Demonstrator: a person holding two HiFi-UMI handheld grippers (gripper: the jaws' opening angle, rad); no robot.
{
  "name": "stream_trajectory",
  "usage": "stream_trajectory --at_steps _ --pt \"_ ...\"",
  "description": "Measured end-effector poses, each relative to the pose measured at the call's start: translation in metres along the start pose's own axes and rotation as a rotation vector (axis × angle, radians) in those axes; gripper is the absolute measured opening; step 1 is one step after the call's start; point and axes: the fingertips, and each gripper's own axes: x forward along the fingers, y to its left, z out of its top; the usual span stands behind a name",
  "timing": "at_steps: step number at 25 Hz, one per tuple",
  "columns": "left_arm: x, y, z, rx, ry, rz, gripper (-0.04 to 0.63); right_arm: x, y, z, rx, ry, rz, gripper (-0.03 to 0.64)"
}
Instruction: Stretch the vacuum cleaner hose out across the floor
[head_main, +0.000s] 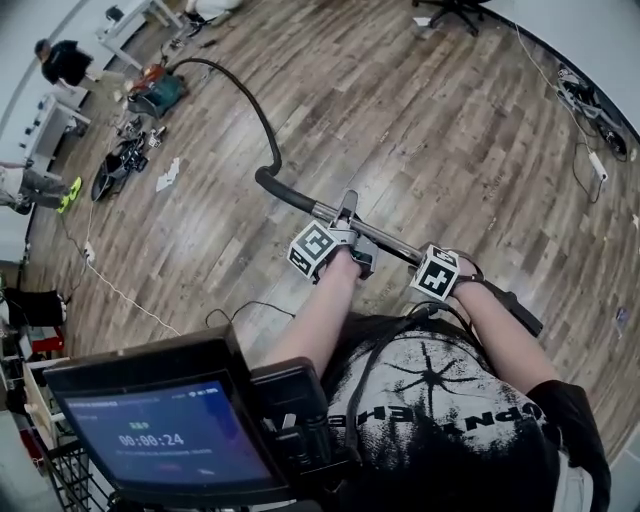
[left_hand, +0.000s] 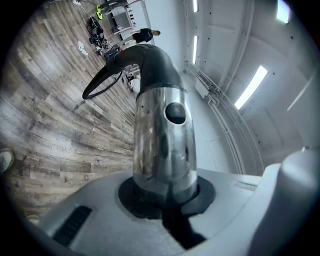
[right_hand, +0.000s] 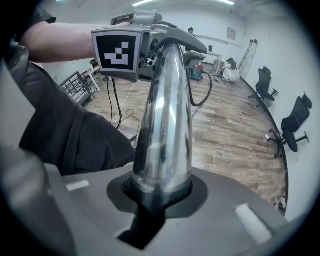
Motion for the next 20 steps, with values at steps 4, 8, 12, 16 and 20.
stream_trajectory --at_steps 4,8,12,16,20 --pt "0.007 -0.011 -0.024 -0.001 0.002 0.017 0.037 -0.015 -0.003 -0.023 0.005 0.001 0.018 0.077" --pt "0.007 -0.013 -0.037 -0.002 0.02 0.035 0.037 -0.02 0.003 -0.034 0.023 0.0 0.035 0.078" --pt "0.013 -0.013 -0.045 0.006 0.065 0.042 0.037 -0.02 0.007 -0.036 0.067 -0.01 0.035 0.078" --pt "0.02 -0.019 -0.05 0.013 0.123 0.017 0.037 -0.022 0.009 -0.034 0.123 -0.014 0.0 0.078" --pt "0.025 -0.019 -0.047 0.013 0.157 0.0 0.037 -0.02 0.007 -0.03 0.156 -0.006 -0.034 0.078"
